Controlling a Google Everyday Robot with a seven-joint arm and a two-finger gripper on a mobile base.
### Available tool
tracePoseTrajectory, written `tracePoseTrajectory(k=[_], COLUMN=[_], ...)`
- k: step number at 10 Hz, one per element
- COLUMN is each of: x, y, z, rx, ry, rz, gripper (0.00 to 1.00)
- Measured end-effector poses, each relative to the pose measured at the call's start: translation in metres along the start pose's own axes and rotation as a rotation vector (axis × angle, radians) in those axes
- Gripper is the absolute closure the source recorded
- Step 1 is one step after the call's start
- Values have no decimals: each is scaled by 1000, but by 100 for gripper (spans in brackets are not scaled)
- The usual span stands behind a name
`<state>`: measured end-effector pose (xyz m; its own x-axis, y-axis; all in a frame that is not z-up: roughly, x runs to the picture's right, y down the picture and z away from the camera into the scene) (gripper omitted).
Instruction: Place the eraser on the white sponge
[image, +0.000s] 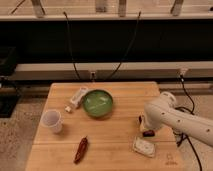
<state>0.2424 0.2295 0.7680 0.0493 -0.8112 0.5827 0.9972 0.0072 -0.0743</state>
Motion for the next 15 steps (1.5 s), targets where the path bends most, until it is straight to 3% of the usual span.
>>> tracePoseTrajectory(k=[15], x=[-12], y=[7], z=[9], rx=[2], ry=[-37], rz=[-157], gripper=[100])
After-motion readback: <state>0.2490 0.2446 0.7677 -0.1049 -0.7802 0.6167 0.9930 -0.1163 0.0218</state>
